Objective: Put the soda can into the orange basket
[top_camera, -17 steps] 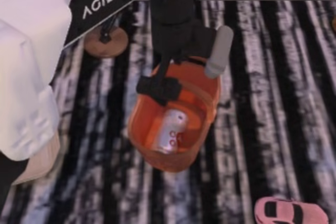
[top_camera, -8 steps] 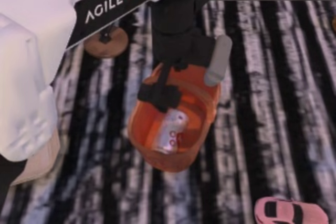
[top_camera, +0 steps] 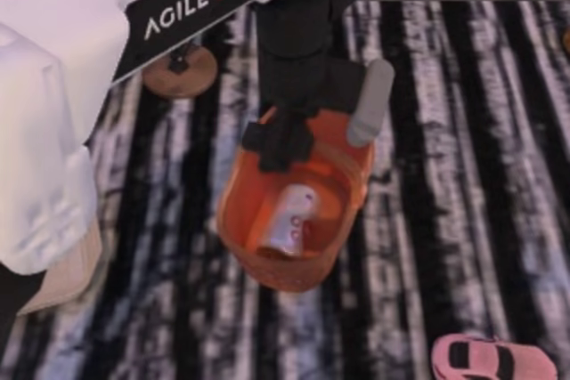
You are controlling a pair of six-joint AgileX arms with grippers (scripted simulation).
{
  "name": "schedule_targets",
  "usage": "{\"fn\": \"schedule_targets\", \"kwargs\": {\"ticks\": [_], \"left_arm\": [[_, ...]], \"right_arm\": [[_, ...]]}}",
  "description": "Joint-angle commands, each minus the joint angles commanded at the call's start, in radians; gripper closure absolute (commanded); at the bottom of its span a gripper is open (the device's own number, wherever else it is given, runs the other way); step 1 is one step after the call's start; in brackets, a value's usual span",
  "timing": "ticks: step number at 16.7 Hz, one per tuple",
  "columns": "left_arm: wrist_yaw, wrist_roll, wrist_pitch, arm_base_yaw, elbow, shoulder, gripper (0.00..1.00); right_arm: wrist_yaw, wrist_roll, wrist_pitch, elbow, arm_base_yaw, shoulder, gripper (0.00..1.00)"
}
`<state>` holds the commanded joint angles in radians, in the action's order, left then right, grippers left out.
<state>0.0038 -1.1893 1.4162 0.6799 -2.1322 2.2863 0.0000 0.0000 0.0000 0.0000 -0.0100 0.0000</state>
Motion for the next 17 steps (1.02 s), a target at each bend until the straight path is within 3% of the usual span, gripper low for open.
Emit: {"fn": "schedule_targets", "kwargs": {"ticks": [4, 5, 17], "left_arm": [[0.000, 0.000, 0.000, 0.000, 0.000, 0.000, 0.98], [0.000, 0.000, 0.000, 0.000, 0.000, 0.000, 1.00], [0.000, 0.000, 0.000, 0.000, 0.000, 0.000, 1.00]], "right_arm": [[0.000, 0.000, 0.000, 0.000, 0.000, 0.000, 0.00], [0.000, 0.000, 0.000, 0.000, 0.000, 0.000, 0.00], [0.000, 0.000, 0.000, 0.000, 0.000, 0.000, 0.00]]}}
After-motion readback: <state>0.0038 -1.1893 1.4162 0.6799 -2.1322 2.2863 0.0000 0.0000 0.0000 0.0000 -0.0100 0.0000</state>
